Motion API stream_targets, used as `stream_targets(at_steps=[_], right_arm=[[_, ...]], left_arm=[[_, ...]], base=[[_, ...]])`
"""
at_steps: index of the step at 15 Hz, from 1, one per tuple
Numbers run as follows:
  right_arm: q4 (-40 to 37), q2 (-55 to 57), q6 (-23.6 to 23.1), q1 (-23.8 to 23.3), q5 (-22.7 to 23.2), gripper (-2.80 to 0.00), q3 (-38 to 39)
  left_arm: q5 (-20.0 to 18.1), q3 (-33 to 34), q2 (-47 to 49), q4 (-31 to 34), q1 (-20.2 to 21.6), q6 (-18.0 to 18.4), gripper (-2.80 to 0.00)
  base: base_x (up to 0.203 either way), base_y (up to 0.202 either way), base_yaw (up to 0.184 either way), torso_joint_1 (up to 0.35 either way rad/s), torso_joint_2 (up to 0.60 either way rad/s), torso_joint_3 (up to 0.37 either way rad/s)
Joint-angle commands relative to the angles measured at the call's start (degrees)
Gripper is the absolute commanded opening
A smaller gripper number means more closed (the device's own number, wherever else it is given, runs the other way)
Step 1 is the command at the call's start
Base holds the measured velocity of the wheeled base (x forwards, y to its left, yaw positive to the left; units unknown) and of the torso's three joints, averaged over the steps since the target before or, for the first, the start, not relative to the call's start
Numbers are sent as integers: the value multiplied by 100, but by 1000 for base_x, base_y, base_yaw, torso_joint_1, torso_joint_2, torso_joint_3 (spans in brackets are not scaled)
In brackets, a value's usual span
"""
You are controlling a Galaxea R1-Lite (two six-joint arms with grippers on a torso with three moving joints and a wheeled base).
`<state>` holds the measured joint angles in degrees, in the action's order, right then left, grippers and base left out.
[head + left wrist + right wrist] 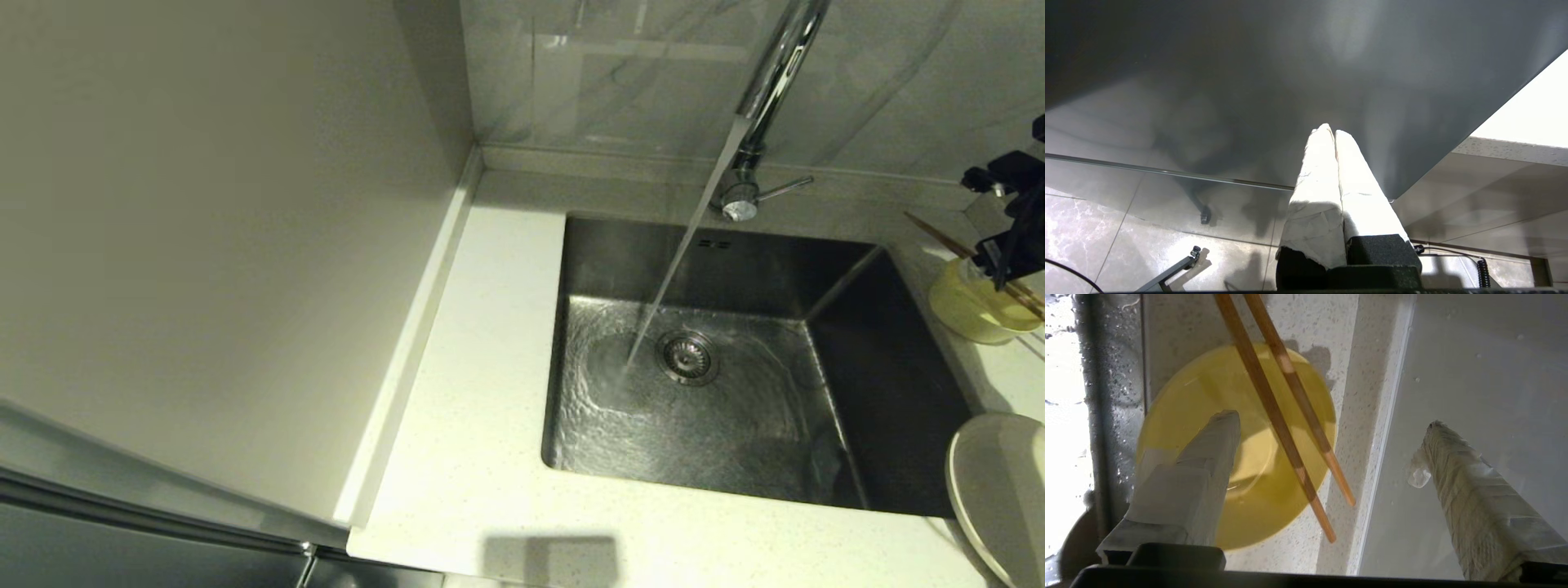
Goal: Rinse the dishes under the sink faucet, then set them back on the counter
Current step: Pick up the bowl
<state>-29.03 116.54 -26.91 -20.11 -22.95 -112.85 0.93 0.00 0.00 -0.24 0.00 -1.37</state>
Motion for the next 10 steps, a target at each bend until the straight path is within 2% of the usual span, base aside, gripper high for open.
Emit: stream_targets(at_steps=[1, 6, 10], right_arm=[[20, 53, -100, -9, -16, 0, -9], [171, 160, -160, -22, -16, 0, -9], [468, 270, -499, -151, -19, 0, -9]], left_arm=[[3, 0, -9, -2, 0, -3, -280], [3, 0, -9, -2, 0, -3, -280], [3, 0, -9, -2, 0, -3, -280]], base=[[0, 0, 0, 0, 0, 0], [0, 0, 0, 0, 0, 0], [0, 0, 0, 0, 0, 0]])
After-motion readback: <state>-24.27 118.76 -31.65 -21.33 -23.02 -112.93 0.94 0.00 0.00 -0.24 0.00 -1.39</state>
